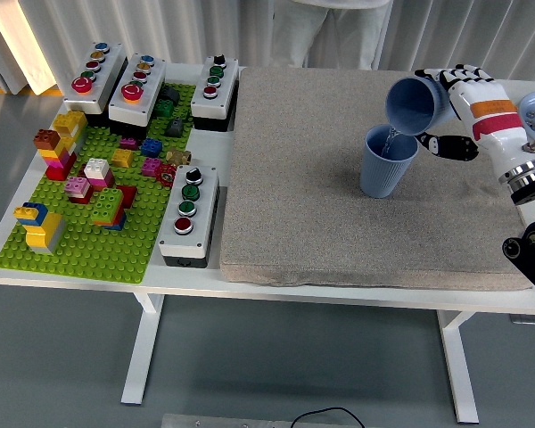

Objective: Pick cup pour cup place

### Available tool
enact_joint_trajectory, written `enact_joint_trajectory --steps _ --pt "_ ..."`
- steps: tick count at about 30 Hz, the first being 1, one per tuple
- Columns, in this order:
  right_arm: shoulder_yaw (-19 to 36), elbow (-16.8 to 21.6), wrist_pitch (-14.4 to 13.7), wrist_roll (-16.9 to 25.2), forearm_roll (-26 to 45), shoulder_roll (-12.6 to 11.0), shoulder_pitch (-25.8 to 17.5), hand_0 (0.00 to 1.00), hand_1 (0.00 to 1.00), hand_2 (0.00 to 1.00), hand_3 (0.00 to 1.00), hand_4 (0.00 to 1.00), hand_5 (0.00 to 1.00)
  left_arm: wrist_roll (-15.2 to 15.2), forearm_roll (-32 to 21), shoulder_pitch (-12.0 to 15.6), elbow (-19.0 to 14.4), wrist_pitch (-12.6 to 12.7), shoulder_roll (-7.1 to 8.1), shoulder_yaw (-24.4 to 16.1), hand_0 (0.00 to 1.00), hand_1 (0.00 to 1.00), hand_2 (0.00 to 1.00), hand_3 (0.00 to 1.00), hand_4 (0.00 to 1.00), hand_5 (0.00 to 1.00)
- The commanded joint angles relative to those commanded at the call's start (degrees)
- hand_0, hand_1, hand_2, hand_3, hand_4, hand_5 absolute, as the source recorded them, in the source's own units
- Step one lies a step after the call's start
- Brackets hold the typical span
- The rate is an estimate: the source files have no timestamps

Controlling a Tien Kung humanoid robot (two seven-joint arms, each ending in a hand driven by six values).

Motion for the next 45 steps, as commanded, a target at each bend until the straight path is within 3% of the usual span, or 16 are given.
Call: enact_joint_trajectory --steps 45 --pt "-1.8 -0.3 -0.9 -2.0 -3.7 -1.2 1.5 0.91 0.782 0.705 0.725 0.736 0.19 -0.1 -0.2 -0.5 0.0 0.0 0.05 0.2 0.746 0.792 0.852 0.638 0.553 0.927"
